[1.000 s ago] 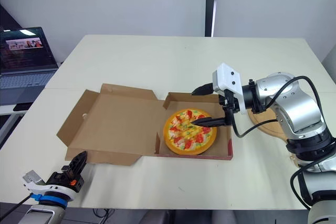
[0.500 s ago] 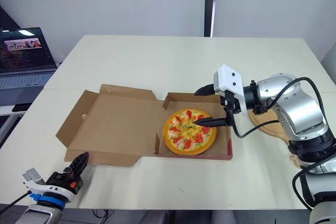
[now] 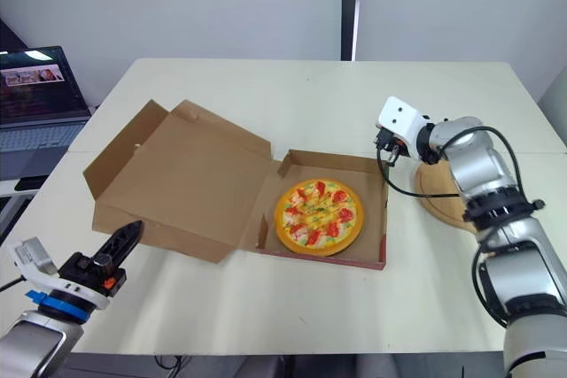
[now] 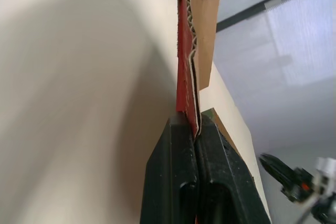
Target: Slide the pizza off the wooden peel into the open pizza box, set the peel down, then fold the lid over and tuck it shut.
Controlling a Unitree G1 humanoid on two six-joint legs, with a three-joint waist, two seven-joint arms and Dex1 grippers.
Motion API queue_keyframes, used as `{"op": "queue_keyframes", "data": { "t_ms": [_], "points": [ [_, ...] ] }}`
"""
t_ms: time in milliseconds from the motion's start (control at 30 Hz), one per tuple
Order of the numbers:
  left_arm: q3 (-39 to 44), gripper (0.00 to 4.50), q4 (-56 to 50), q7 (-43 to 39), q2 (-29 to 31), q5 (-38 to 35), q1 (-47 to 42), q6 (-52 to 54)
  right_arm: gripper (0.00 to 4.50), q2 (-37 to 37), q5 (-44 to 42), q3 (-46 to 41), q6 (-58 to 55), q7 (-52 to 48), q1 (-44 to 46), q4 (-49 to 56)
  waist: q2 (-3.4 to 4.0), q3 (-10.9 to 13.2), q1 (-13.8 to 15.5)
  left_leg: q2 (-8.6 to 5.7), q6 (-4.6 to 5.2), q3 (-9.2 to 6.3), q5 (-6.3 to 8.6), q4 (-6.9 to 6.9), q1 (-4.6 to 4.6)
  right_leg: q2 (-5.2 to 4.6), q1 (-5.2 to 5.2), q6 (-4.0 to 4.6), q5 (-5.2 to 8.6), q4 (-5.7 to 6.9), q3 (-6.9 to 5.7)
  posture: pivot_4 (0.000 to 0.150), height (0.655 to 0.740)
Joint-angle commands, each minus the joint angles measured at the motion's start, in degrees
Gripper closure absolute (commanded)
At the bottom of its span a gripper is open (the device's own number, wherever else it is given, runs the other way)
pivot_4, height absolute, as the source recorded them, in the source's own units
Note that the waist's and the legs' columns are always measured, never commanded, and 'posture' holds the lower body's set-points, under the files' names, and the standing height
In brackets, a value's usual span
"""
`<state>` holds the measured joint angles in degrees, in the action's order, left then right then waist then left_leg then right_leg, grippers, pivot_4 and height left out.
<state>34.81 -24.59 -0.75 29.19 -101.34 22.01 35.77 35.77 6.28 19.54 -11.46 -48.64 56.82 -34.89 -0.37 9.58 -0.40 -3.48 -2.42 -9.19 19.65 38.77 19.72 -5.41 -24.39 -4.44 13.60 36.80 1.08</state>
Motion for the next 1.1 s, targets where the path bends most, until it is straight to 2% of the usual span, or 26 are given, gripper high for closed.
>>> {"op": "queue_keyframes", "data": {
  "t_ms": [33, 233, 500, 600, 800, 1100],
  "points": [
    [1.1, 4.50, -0.6, -0.8, 1.4, -1.0, -0.7, 0.5, 4.45, -1.3, 4.0, 0.6, 6.5, 1.5, 4.3, -8.8, 0.00, 0.0, 0.0, -0.01, 0.00, 0.00, 0.00, -0.01, 0.03, 0.00, -0.02, 0.00, 0.00, -0.01, 0.01, 0.150, 0.7400],
    [1.6, 4.50, 0.8, -2.2, 4.9, -0.4, -2.8, 2.1, 4.45, -3.0, 7.0, 2.4, 12.2, -4.2, 6.8, -18.2, 0.01, 0.0, 0.0, 0.00, -0.02, -0.02, 0.00, -0.01, 0.06, 0.03, -0.06, 0.01, -0.01, 0.00, 0.01, 0.150, 0.7400],
    [-0.1, 4.50, 7.0, -8.6, 13.1, 4.8, -10.8, 6.5, 4.45, -0.9, 7.7, 2.7, 16.3, -16.0, 4.9, -15.3, 0.04, 0.0, -0.3, 0.04, -0.03, -0.05, 0.00, -0.02, 0.05, 0.12, -0.06, 0.01, 0.00, 0.03, 0.00, 0.150, 0.7400],
    [-2.8, 4.50, 11.2, -12.6, 16.3, 8.7, -17.3, 8.7, 4.45, 0.5, 6.0, 2.1, 14.9, -22.3, 2.4, -9.3, 0.04, 0.0, -0.4, 0.03, -0.03, -0.08, 0.00, -0.02, 0.05, 0.14, -0.05, 0.01, 0.00, 0.03, -0.03, 0.150, 0.7400],
    [-11.6, 4.50, 20.9, -25.0, 21.1, 19.5, -33.7, 13.2, 4.45, 5.4, 1.1, -0.3, 6.2, -30.2, -8.0, 12.1, 0.05, 0.0, -0.6, 0.03, -0.04, -0.15, 0.00, -0.01, 0.06, 0.14, -0.04, 0.01, -0.01, 0.04, -0.06, 0.150, 0.7400],
    [-20.6, 4.50, 33.0, -42.8, 23.2, 36.5, -50.5, 13.9, 4.45, 9.3, -5.9, -5.7, -11.7, -28.7, -20.6, 38.3, 0.06, 0.1, -1.2, 0.03, -0.05, -0.21, 0.00, -0.01, 0.11, 0.13, -0.13, 0.00, -0.01, 0.06, -0.10, 0.150, 0.7400]
  ]
}}
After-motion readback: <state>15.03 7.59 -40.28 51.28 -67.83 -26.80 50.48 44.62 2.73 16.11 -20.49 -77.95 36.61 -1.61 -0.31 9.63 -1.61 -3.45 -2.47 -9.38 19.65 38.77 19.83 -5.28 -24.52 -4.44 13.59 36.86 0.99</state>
